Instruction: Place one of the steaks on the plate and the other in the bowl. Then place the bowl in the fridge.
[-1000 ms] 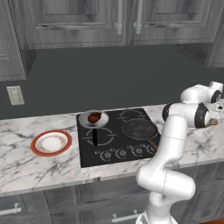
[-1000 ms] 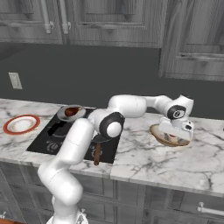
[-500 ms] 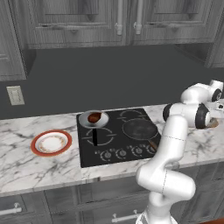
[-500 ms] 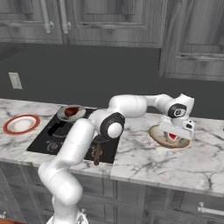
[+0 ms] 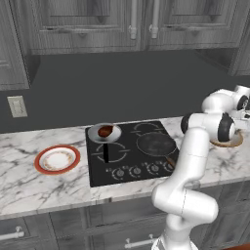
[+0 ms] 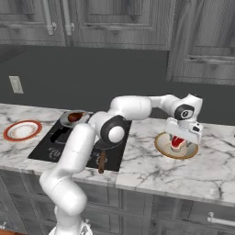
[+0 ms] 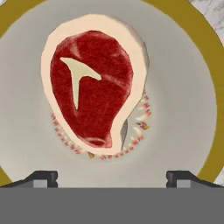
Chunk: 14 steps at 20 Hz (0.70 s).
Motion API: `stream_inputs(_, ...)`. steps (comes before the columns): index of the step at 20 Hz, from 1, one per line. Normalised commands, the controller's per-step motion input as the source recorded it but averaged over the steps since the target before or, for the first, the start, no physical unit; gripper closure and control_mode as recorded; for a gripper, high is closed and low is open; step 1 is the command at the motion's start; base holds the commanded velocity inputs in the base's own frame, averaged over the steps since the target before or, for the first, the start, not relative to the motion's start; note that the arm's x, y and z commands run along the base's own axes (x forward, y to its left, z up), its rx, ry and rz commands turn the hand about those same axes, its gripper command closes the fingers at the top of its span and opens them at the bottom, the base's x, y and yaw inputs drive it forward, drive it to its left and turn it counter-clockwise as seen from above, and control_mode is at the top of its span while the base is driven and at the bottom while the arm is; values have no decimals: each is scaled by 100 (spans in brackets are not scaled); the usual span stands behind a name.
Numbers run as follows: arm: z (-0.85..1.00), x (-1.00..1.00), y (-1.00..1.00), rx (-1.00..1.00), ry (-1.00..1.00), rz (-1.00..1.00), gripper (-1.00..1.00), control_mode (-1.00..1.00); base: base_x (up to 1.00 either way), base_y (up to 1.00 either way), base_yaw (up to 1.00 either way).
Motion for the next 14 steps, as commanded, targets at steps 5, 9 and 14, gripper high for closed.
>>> stream_inputs(5, 0, -4, 20, -4, 0, -8, -100, -100, 0, 0, 0)
stream_inputs(9, 4, -21, 35, -5, 0, -11, -100, -100, 0, 0, 0)
stream_inputs(14, 7, -22, 43, -9, 0, -11, -100, -100, 0, 0, 0)
